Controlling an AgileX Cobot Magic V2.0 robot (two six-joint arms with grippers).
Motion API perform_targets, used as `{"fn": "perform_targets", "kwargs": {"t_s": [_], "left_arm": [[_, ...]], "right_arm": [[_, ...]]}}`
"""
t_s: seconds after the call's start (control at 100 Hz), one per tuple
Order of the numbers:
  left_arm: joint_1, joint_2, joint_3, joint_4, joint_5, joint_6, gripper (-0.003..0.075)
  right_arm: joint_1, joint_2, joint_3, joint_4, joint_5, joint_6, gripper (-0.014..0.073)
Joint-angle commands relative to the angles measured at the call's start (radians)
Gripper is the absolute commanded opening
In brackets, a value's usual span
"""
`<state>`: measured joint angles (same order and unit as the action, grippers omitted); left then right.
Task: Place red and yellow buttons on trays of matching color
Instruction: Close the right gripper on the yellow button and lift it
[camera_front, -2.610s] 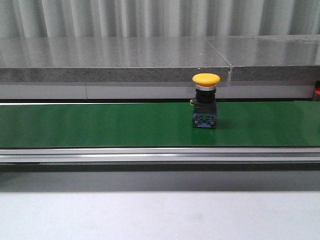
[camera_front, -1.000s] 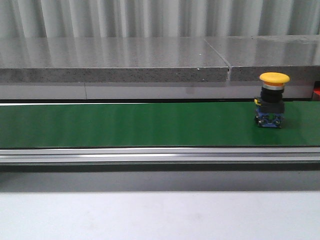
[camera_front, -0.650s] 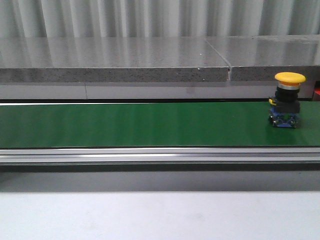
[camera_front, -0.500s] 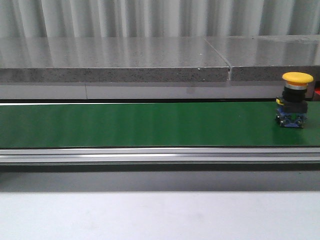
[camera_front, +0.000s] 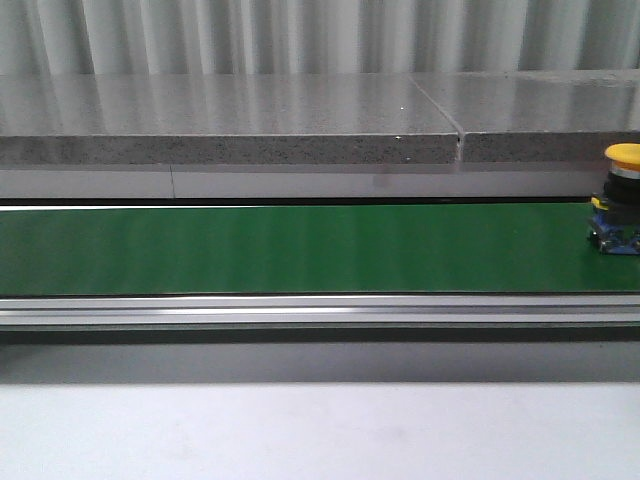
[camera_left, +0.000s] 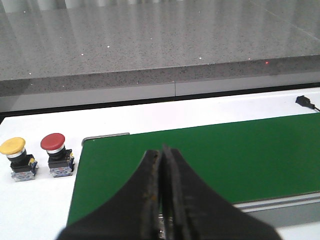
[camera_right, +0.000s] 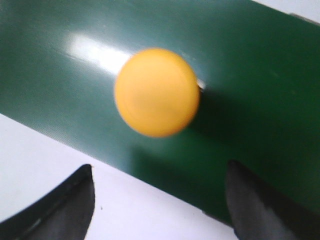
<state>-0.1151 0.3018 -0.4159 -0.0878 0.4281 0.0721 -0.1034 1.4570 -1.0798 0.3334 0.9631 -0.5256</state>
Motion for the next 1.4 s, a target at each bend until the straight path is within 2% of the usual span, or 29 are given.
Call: {"fn": "perform_targets", "kwargs": {"t_s": [0.0, 0.42, 0.49, 0.68, 0.75, 0.87, 1.12, 1.25, 1.39], "left_arm": [[-0.008, 0.009, -0.026, -0.01, -0.083, -0.009, -0.002], [-0.008, 0.009, -0.026, -0.01, -0.083, -0.009, -0.002], [-0.008, 0.009, -0.026, -0.01, -0.083, -0.009, -0.002], [-0.008, 0.009, -0.026, -0.01, -0.083, -0.009, -0.002], [-0.008, 0.009, -0.026, -0.01, -0.083, -0.009, -0.002], [-0.008, 0.009, -0.026, -0.01, -0.083, -0.009, -0.002], [-0.008, 0.009, -0.026, -0.01, -0.083, -0.009, -0.002], [-0.008, 0.009, -0.026, -0.01, -0.083, -0.009, -0.002], [-0.008, 0.009, -0.026, -0.01, -0.083, -0.009, -0.002]], "right_arm": [[0.019, -0.006, -0.021, 0.028, -0.061, -0.015, 0.0541], [0.021, 0.064, -0.022, 0.014, -0.251, -0.015, 0.0531], [0.02, 0.067, -0.022, 0.004, -0.244, -0.014, 0.0459], [0.017, 0.067, -0.023, -0.013, -0.194, -0.004, 0.0108], [0.017, 0.067, -0.033, -0.013, -0.159, 0.003, 0.0052], [0.017, 0.05, -0.068, -0.034, -0.085, 0.059, 0.0045], [0.004, -0.069, -0.088, -0.259, -0.017, 0.3, 0.0045], [-0.051, -0.14, -0.06, -0.314, 0.0, 0.394, 0.0045], [-0.158, -0.204, 0.013, -0.316, -0.004, 0.4, 0.0045]]}}
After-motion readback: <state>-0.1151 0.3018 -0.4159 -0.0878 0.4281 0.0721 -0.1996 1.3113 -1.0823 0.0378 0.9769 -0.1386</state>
